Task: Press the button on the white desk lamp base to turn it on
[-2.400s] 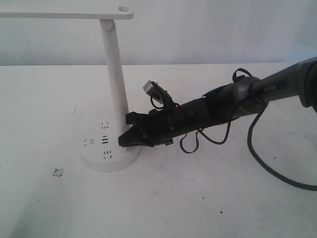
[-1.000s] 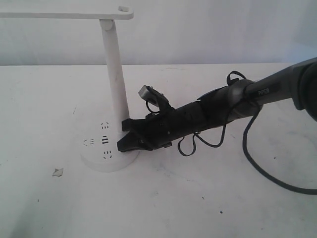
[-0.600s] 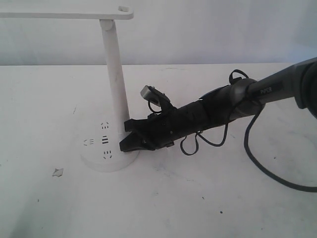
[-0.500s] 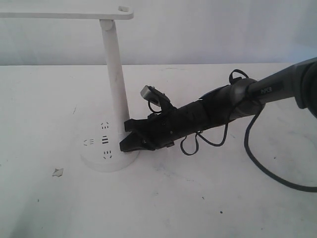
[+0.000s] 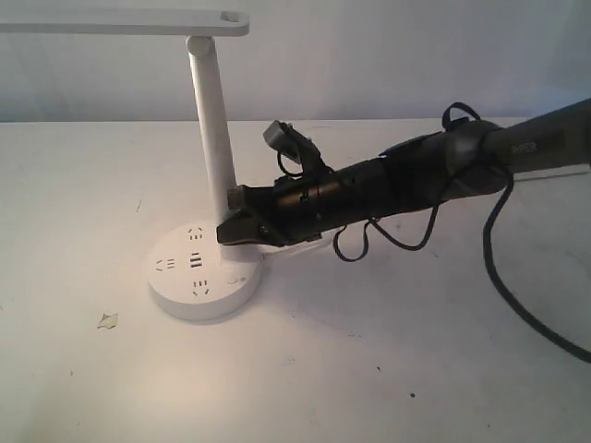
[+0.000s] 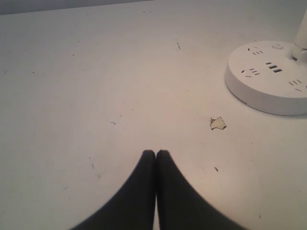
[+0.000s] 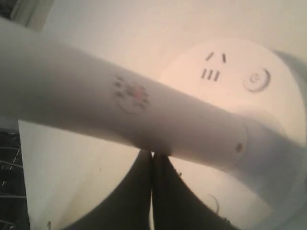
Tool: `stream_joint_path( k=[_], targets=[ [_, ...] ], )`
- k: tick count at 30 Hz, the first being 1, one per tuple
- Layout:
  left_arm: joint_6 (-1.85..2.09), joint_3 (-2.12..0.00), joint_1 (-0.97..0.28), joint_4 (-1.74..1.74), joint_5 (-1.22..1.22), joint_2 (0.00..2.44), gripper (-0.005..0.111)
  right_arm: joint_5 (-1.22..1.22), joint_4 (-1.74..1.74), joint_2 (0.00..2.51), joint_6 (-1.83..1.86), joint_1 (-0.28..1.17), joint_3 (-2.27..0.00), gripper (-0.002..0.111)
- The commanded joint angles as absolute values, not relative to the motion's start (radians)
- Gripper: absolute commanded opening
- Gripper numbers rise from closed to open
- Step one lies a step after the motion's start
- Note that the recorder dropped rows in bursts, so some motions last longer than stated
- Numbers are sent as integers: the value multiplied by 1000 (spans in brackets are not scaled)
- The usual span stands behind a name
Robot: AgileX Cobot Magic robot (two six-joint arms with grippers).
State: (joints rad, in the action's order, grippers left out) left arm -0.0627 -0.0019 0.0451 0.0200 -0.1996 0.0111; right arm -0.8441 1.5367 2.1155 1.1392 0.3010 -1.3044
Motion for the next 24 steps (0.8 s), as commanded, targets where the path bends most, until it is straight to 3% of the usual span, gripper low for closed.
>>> stream_joint_path(
  k=[1, 7, 18, 24],
  targets=[
    [-63, 0, 47, 16, -197, 12, 0, -857, 1544, 2055, 1170, 296, -1305, 0],
    [-63, 0, 47, 16, -197, 12, 0, -885, 1453, 1940, 1215, 296, -1294, 0],
    [-63, 0, 47, 16, -197, 12, 0, -451, 1246, 1319, 1198, 298, -928, 0],
    [-63, 0, 47, 16, -197, 12, 0, -426, 1236, 1087, 1200, 298, -808, 0]
  ],
)
